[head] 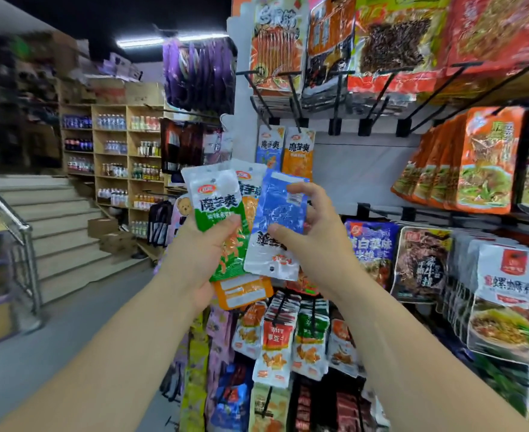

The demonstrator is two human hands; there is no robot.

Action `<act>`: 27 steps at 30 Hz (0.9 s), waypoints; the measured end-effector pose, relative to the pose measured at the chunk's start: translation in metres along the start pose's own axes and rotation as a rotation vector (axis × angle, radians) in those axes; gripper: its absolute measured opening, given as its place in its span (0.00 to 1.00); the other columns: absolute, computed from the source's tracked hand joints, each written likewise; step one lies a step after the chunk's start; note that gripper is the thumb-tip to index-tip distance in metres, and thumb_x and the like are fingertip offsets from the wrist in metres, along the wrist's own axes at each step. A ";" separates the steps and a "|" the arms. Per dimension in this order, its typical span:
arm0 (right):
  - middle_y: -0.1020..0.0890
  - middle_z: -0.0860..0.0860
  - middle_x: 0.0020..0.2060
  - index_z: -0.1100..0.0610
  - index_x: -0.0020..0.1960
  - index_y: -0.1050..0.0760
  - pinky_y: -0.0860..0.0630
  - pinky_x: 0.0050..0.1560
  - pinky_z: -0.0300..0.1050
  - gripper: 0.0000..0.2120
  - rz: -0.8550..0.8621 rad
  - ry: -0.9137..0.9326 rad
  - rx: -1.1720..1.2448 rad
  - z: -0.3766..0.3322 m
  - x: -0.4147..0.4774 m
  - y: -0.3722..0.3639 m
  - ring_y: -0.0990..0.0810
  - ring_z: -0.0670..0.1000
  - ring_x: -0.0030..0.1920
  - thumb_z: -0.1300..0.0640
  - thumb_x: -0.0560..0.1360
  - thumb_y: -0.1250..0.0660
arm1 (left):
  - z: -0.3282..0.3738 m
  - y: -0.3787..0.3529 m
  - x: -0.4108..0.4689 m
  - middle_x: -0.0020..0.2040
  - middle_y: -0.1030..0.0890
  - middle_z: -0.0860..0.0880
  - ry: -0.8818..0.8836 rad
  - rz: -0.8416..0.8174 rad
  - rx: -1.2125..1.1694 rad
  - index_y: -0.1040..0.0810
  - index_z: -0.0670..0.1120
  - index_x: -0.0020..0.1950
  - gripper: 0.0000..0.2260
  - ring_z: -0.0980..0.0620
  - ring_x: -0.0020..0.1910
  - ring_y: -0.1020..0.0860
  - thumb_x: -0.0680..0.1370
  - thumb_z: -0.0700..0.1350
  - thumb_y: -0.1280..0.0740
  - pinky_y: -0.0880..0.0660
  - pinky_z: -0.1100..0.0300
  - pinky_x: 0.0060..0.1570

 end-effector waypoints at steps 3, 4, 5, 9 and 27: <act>0.15 0.49 0.53 0.44 0.52 0.19 0.20 0.52 0.52 0.09 0.071 0.041 -0.096 0.000 0.005 0.018 0.17 0.52 0.52 0.58 0.78 0.26 | 0.004 0.003 -0.002 0.57 0.13 0.45 -0.046 0.074 0.064 0.22 0.50 0.67 0.14 0.38 0.57 0.15 0.82 0.41 0.30 0.19 0.33 0.56; 0.14 0.55 0.53 0.44 0.52 0.18 0.20 0.51 0.57 0.10 0.058 0.019 -0.067 0.003 0.006 0.020 0.17 0.59 0.52 0.59 0.80 0.30 | 0.006 0.005 -0.002 0.57 0.13 0.46 -0.055 0.092 0.074 0.22 0.51 0.66 0.13 0.38 0.57 0.15 0.82 0.41 0.30 0.20 0.32 0.57; 0.15 0.62 0.53 0.44 0.55 0.17 0.20 0.52 0.65 0.13 0.029 -0.024 0.000 0.008 0.007 0.021 0.18 0.66 0.53 0.61 0.81 0.35 | 0.006 0.006 0.000 0.56 0.13 0.46 -0.059 0.109 0.079 0.21 0.51 0.65 0.12 0.38 0.57 0.15 0.82 0.41 0.30 0.20 0.31 0.57; 0.12 0.48 0.51 0.49 0.68 0.21 0.17 0.53 0.57 0.24 -0.142 -0.045 0.048 0.011 0.006 0.022 0.14 0.50 0.50 0.70 0.80 0.39 | 0.007 0.007 0.003 0.56 0.13 0.44 -0.059 0.151 0.093 0.21 0.50 0.65 0.13 0.38 0.55 0.15 0.81 0.41 0.29 0.20 0.29 0.55; 0.14 0.57 0.45 0.52 0.51 0.22 0.16 0.38 0.57 0.07 0.135 -0.048 0.002 -0.040 0.091 0.016 0.17 0.54 0.39 0.63 0.78 0.28 | 0.061 0.044 0.058 0.57 0.13 0.48 -0.136 0.054 0.068 0.21 0.54 0.62 0.13 0.39 0.59 0.16 0.80 0.43 0.26 0.23 0.31 0.61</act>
Point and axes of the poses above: each hand's wrist, its own x-axis towards the middle knuckle, its own y-axis out of the back of the hand, z = x × y, the point moved 10 cm from there along x, towards the middle knuckle
